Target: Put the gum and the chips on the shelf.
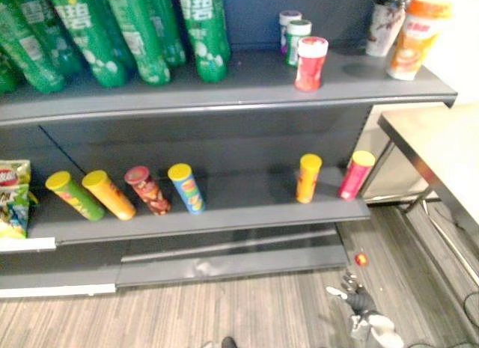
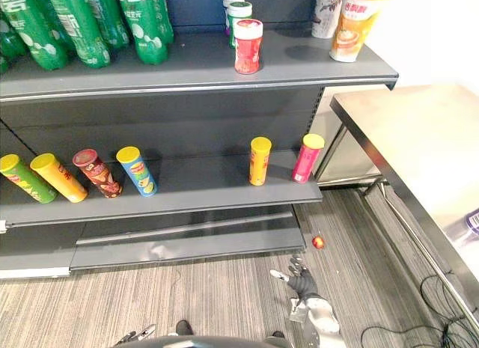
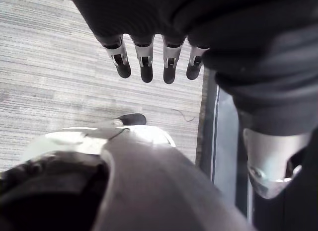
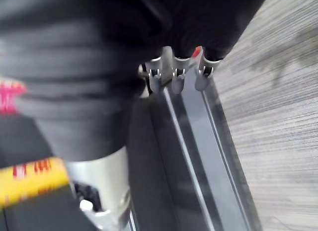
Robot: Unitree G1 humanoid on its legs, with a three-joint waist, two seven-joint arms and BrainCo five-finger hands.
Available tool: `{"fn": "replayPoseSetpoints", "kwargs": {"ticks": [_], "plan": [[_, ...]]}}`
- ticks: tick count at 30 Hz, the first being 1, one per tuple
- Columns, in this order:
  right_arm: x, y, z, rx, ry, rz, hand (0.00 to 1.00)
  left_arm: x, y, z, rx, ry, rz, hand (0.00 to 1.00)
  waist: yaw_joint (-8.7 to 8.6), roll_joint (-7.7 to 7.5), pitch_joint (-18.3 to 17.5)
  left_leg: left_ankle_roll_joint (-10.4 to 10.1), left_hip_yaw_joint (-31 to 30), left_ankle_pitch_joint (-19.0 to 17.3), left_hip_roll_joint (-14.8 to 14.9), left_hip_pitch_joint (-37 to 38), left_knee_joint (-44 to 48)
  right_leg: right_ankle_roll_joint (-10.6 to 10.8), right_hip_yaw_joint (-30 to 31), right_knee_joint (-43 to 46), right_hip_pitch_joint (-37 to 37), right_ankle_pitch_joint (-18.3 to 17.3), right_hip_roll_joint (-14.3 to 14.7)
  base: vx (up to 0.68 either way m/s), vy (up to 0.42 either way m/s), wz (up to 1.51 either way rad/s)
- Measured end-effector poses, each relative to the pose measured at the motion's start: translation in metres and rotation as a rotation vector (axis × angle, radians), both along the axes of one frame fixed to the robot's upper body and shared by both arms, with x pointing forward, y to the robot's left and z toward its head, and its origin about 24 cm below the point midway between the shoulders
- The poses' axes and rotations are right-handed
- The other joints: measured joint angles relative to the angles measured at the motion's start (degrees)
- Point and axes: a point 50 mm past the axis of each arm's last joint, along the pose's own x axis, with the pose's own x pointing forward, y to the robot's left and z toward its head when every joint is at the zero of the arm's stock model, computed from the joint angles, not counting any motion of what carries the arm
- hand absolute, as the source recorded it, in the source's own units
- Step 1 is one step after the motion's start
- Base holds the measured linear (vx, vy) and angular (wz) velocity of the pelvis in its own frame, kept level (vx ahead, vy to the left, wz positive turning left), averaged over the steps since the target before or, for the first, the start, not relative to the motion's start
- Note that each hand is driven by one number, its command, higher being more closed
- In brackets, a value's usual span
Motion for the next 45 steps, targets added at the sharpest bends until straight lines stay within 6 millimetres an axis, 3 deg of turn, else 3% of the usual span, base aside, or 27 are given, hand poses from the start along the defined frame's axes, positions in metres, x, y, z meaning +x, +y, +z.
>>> {"fn": "replayPoseSetpoints", "kwargs": {"ticks": [2, 5, 6, 7, 8, 9, 10, 11, 13, 14, 15, 18, 21, 25, 31, 40, 42, 44, 45], "plan": [[-0.009, -0.01, -0.001, 0.005, 0.008, -0.076, 0.0, 0.003, -0.002, 0.0, -0.011, -0.007, 0.008, 0.0, -0.62, 0.43, 1.36, 0.27, 0.85, -3.03, 1.24, -1.73, 5.34, 0.36, 2.02, 2.44, -1.8, -0.76, -0.02, -0.13, 0.082, -0.45], [-0.02, -0.015, -0.004, 0.033, 0.017, -0.159, 0.0, 0.003, 0.003, 0.001, 0.003, -0.009, 0.01, 0.0, -1.49, -0.34, 1.86, 0.44, 7.26, -6.6, 3.02, -3.45, 9.39, 1.34, 8.73, -0.19, -5.95, 1.34, 0.5, -0.09, 0.154, -1.12], [-0.02, -0.016, -0.004, 0.035, 0.014, -0.172, 0.0, 0.005, 0.005, 0.002, 0.009, -0.014, 0.011, 0.0, -1.57, -0.73, 2.37, 0.73, 10.54, -7.83, 3.94, -3.39, 10.29, 0.93, 9.6, -1.69, -7.2, 1.72, 0.34, -0.07, 0.132, -1.48], [-0.021, -0.015, -0.004, 0.039, 0.012, -0.185, 0.0, 0.006, 0.008, 0.003, 0.017, -0.021, 0.018, 0.0, -1.65, -0.61, 2.58, 1.69, 14.52, -8.9, 5.13, -2.78, 10.43, -1.7, 8.1, -4.6, -7.88, 2.01, -0.3, -0.07, 0.195, -1.83], [-0.019, -0.013, -0.003, 0.043, 0.006, -0.18, 0.0, 0.012, 0.007, 0.003, 0.015, -0.039, 0.025, 0.0, -1.63, -0.5, 3.62, 2.16, 18.23, -9.46, 6.8, -1.69, 10.49, -6.45, 2.27, -5.51, -8.16, 1.74, -0.99, -0.03, 0.121, -1.67], [-0.018, -0.011, -0.003, 0.047, 0.006, -0.176, 0.0, 0.012, 0.009, 0.004, 0.018, -0.043, 0.032, 0.0, -1.49, -0.63, 4.17, 2.83, 20.28, -9.4, 7.77, -0.97, 10.48, -7.15, -2.11, -4.29, -8.94, 2.05, -1.67, 0.0, 0.173, -1.69], [-0.016, -0.008, -0.003, 0.052, 0.007, -0.167, 0.0, 0.014, 0.012, 0.005, 0.025, -0.05, 0.042, 0.0, -1.41, -0.67, 4.77, 3.16, 24.5, -9.34, 8.77, 0.84, 10.02, -7.57, -11.57, -0.08, -10.34, 1.93, -3.48, 0.08, 0.116, -1.49], [-0.014, -0.007, -0.003, 0.05, 0.005, -0.164, 0.0, 0.013, 0.014, 0.005, 0.029, -0.048, 0.042, 0.0, -1.43, -1.09, 4.71, 2.57, 27.45, -8.87, 9.19, 2.4, 9.84, -7.66, -16.95, 2.46, -10.33, 1.88, -4.56, 0.1, 0.124, -1.7], [-0.007, -0.006, -0.001, 0.045, -0.007, -0.16, 0.0, 0.014, 0.015, 0.006, 0.031, -0.052, 0.04, 0.0, -1.58, -1.2, 4.65, 2.53, 31.68, -8.88, 9.8, 4.52, 9.92, -7.56, -21.32, 5.04, -9.05, 1.91, -5.0, 0.12, 0.006, -1.13], [-0.004, -0.005, 0.0, 0.046, -0.015, -0.155, 0.0, 0.017, 0.015, 0.007, 0.033, -0.065, 0.038, 0.0, -1.64, -1.35, 4.63, 2.43, 33.24, -8.83, 9.89, 4.76, 10.32, -6.33, -21.78, 4.68, -8.01, 2.73, -4.67, 0.15, -0.086, -0.82], [0.001, -0.007, 0.002, 0.041, -0.024, -0.149, 0.0, 0.028, 0.011, 0.008, 0.023, -0.095, 0.032, 0.0, -1.49, -0.65, 5.51, 2.09, 33.36, -8.64, 11.14, 4.78, 11.14, -5.02, -21.71, 2.55, -7.49, 5.35, -2.96, 0.11, -0.106, -0.74], [0.01, -0.007, 0.006, 0.032, -0.045, -0.13, 0.0, 0.03, 0.001, 0.006, -0.013, -0.106, 0.063, 0.0, -1.81, 1.82, 6.26, 0.28, 33.23, -7.34, 12.79, 5.61, 10.42, -5.8, -20.33, 0.64, -7.37, 5.74, 0.61, 0.05, -0.166, -0.49], [0.007, -0.014, 0.009, 0.01, -0.054, -0.129, 0.0, 0.029, 0.001, 0.006, -0.018, -0.109, 0.078, 0.0, -2.05, 2.01, 6.17, -1.06, 33.11, -5.33, 12.58, 6.68, 7.49, -6.55, -20.06, 0.59, -7.31, 5.2, 1.9, 0.02, -0.121, -0.18], [0.006, -0.021, 0.013, -0.008, -0.067, -0.146, 0.0, 0.029, 0.001, 0.006, -0.018, -0.107, 0.087, 0.0, -3.12, 1.84, 6.27, -1.45, 32.78, -4.05, 10.78, 6.77, 4.5, -6.61, -20.55, 0.58, -7.54, 5.11, 1.19, -0.02, -0.013, 0.08], [-0.001, -0.02, 0.01, -0.002, -0.051, -0.158, 0.0, 0.03, 0.0, 0.007, -0.017, -0.117, 0.097, 0.0, -3.34, 1.85, 6.26, -1.43, 31.86, -2.98, 7.31, 6.86, 1.39, -5.68, -20.81, -0.36, -7.45, 5.8, -0.43, -0.03, 0.064, 0.09], [0.003, -0.021, 0.013, -0.009, -0.077, -0.169, 0.0, 0.032, -0.003, 0.007, -0.022, -0.124, 0.103, 0.0, -3.68, 1.99, 6.29, -1.39, 31.87, -2.89, 6.77, 6.67, 1.55, -5.68, -19.53, 0.83, -9.03, 5.8, -0.9, -0.02, 0.033, -0.06], [0.002, -0.023, 0.013, -0.015, -0.078, -0.184, 0.0, 0.032, -0.004, 0.007, -0.023, -0.125, 0.107, 0.0, -4.63, 2.17, 6.64, -0.65, 32.09, -3.77, 8.89, 6.77, 5.85, -5.88, -19.13, 3.99, -9.45, 3.4, -1.25, -0.02, -0.052, -0.19], [-0.005, -0.027, 0.011, -0.027, -0.062, -0.205, 0.0, 0.033, -0.003, 0.008, -0.027, -0.139, 0.134, 0.0, -4.4, 2.34, 7.13, 0.21, 30.33, -3.3, 13.86, 6.82, 15.63, -6.55, -17.61, 6.13, -8.33, 0.8, -0.44, -0.02, -0.116, -0.47], [-0.006, -0.03, 0.011, -0.036, -0.058, -0.211, 0.0, 0.035, -0.003, 0.008, -0.031, -0.15, 0.146, 0.0, -4.29, 2.71, 7.9, 3.6, 25.22, -1.35, 16.2, 6.45, 20.96, -7.38, -16.18, 6.92, -7.21, -0.43, 0.59, -0.04, -0.103, -0.58]]}}
